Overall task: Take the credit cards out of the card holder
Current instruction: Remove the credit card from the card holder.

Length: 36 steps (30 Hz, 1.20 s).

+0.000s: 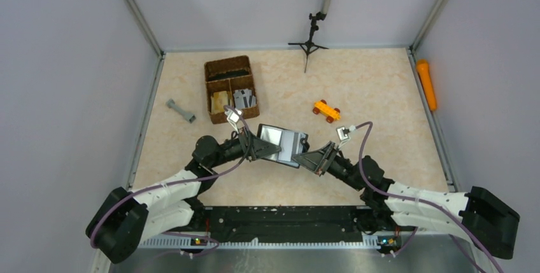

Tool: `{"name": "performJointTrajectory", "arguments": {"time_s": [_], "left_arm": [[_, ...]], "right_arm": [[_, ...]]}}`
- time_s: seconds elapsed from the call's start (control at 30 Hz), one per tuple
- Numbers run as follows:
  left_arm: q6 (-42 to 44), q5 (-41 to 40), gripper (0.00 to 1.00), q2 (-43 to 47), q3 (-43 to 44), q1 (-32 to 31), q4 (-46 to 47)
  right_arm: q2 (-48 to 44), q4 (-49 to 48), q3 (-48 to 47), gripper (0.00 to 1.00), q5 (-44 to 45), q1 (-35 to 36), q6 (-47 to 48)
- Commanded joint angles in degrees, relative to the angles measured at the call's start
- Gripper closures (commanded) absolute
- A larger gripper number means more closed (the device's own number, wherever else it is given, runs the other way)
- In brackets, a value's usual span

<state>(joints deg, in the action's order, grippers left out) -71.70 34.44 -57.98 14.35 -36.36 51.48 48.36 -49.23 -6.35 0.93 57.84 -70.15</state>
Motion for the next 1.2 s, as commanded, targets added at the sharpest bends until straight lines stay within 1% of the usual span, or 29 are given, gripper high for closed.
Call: {"name": "performJointTrajectory", "arguments": {"time_s": [0.0, 0.1, 0.23, 0.37, 0.5, 0.57, 0.6, 0.73, 0.77, 0.8, 1.03, 1.17], "left_arm": [[-2.28, 8.91, 0.76, -1.9, 2.29, -1.94, 6.26], [-2.37, 10.19, 0.83, -3.72, 2.77, -2.24, 6.18], [-3.06, 11.31, 1.0, -5.78, 2.94, -2.83, 7.14], [-4.29, 11.84, 1.0, -6.0, 2.44, -2.93, 9.52], [-2.18, 10.91, 1.0, -4.19, 2.61, -2.93, 5.08], [-1.77, 10.48, 1.0, -3.63, 2.52, -2.93, 3.76], [-1.84, 10.44, 1.0, -3.56, 2.37, -2.97, 3.72], [-1.96, 10.47, 1.0, -3.27, 2.24, -2.93, 3.35], [-1.88, 10.28, 1.0, -3.22, 2.14, -2.93, 3.1], [-1.74, 10.19, 1.0, -3.08, 2.05, -2.93, 2.92], [-0.1, 7.97, 1.0, -1.01, 1.41, -2.85, -0.48], [2.01, 6.54, 1.0, 1.14, 1.56, -2.77, -4.9]], "right_arm": [[1.26, -3.69, -1.64, 1.0, -5.3, 0.55, -0.49], [1.08, -2.92, -2.19, 1.0, -5.92, 0.53, 0.38], [0.16, 0.15, -3.06, 1.0, -6.22, 0.54, 1.91], [-2.5, 5.56, -3.76, 0.99, -5.01, 0.57, 3.9], [-7.12, 11.44, -3.67, 0.85, -2.11, 0.58, 5.47], [-9.42, 14.13, -3.74, 0.83, -1.21, 0.52, 6.31], [-10.33, 15.34, -3.88, 0.84, 0.11, 0.55, 6.53], [-12.99, 18.09, -3.89, 0.93, 1.29, 0.58, 7.11], [-13.27, 18.43, -3.93, 0.99, 1.35, 0.56, 7.15], [-13.56, 18.66, -3.87, 1.0, 1.42, 0.59, 7.08], [-14.62, 19.75, -3.45, 1.0, 2.07, 0.55, 6.68], [-15.38, 20.03, -3.19, 1.0, 2.96, 0.59, 6.19]]}}
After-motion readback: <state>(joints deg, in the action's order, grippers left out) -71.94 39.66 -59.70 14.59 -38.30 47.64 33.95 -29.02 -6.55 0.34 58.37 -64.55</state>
